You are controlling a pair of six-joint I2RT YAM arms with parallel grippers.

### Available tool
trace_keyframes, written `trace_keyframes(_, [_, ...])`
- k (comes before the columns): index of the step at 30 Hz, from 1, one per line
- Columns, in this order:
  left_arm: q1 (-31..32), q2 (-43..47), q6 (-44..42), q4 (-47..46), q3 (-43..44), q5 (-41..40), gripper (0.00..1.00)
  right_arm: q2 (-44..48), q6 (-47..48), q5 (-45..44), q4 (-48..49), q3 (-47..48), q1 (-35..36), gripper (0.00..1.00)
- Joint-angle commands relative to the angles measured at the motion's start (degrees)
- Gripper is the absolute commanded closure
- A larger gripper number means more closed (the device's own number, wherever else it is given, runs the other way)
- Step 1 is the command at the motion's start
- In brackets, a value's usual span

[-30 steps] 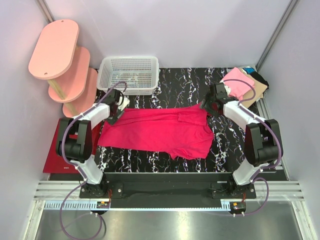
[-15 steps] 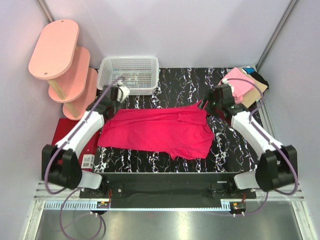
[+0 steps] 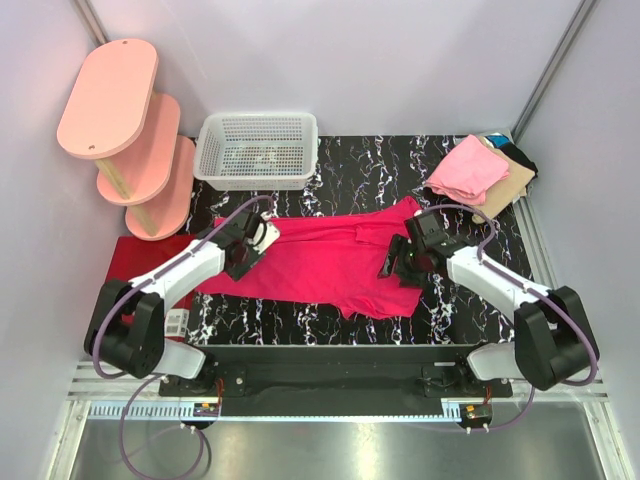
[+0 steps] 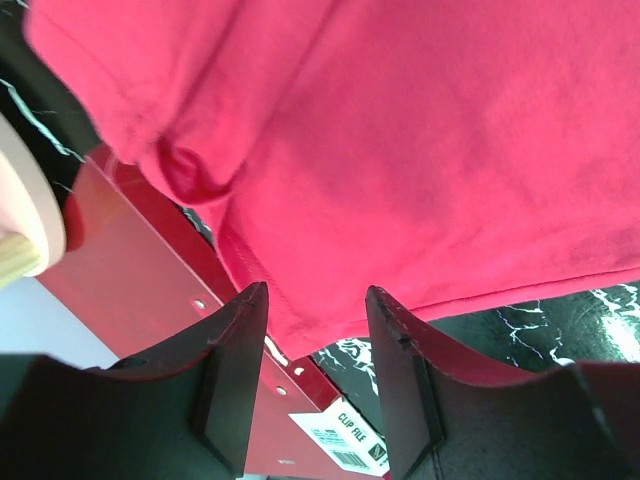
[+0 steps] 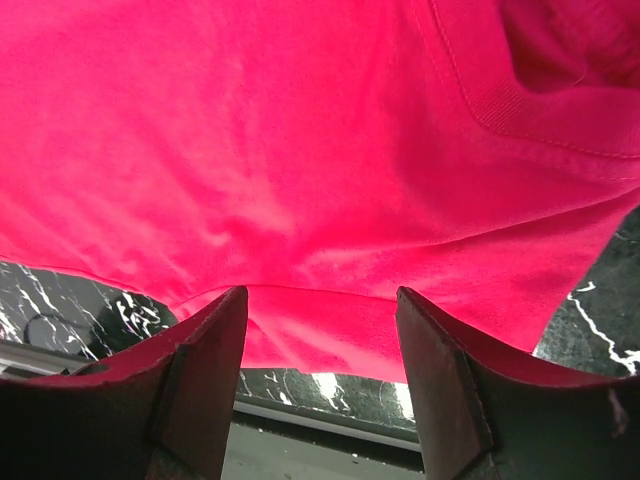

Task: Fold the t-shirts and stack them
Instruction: Flatten out the tshirt

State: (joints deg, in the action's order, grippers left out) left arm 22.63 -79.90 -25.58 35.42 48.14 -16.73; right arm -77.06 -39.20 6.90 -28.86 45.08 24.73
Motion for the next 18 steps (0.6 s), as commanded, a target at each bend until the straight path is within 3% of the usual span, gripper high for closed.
trace_keyframes(1, [-0.6, -1.3, 0.6, -1.8, -0.5, -0.8, 0.52, -1.9, -0.8, 3.0, -0.8, -0.1, 0.9, 0.32])
trace_keyframes(8, [-0.6, -4.8, 0.7, -2.4, -1.5, -3.0, 0.53, -3.9, 0.8, 6.0, -4.4, -1.2, 3.5, 0.33])
trace_keyframes(18, [0.7, -11.6, 2.0, -0.3, -1.2, -3.5, 0.58, -6.8, 3.1, 2.1, -10.6, -1.2, 7.3, 0.36])
